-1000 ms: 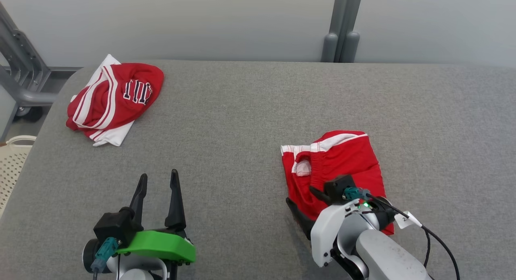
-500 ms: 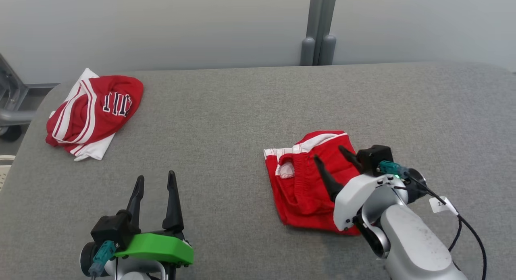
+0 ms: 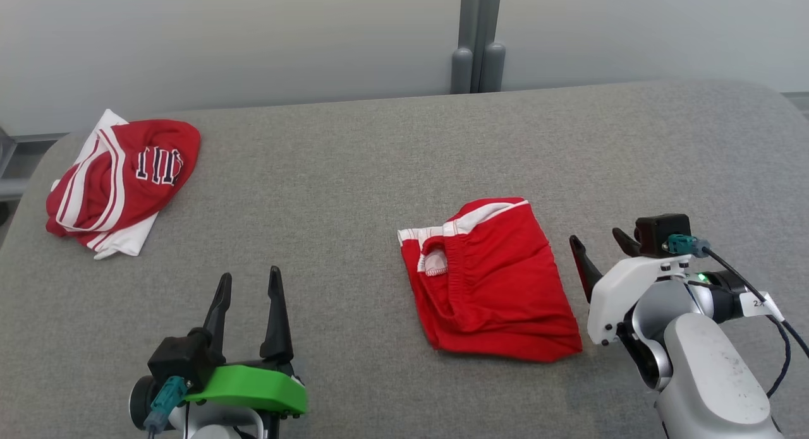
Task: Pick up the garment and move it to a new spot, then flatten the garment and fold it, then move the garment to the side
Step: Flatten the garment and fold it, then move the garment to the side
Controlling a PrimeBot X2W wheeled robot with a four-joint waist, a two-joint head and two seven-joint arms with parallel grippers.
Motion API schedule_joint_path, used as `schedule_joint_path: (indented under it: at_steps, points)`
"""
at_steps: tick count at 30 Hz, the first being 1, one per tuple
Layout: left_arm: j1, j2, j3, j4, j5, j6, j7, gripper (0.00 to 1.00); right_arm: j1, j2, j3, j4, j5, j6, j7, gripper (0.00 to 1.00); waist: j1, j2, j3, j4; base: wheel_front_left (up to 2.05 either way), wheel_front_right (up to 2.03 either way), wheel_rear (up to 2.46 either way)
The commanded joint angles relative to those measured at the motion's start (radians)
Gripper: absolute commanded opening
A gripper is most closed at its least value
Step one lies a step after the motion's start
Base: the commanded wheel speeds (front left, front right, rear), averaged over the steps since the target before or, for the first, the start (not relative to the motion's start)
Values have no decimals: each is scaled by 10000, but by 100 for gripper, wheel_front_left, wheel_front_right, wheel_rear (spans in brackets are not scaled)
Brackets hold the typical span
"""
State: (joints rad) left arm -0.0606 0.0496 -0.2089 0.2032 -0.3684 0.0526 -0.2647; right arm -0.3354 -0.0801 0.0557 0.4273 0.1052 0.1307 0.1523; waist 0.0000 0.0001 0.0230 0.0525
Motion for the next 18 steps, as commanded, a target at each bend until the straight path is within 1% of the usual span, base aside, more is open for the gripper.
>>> schedule_joint_path:
  at_steps: [1, 11, 18]
  points:
    - [-176, 20, 9, 23, 69, -31, 5, 100, -129, -35, 37, 111, 211, 0, 107, 100, 0, -1, 127, 141, 0, 0, 0]
    - [-532, 132, -13, 57, 172, -65, 6, 100, -1092, -815, 529, 1738, 2825, 0, 1267, 100, 0, -1, 680, 871, 0, 0, 0]
    - [-701, 210, -27, 45, 193, -57, 7, 100, -1690, -1376, 1556, 2474, 4636, 0, 1919, 100, 0, -1, 937, 1150, 0, 0, 0]
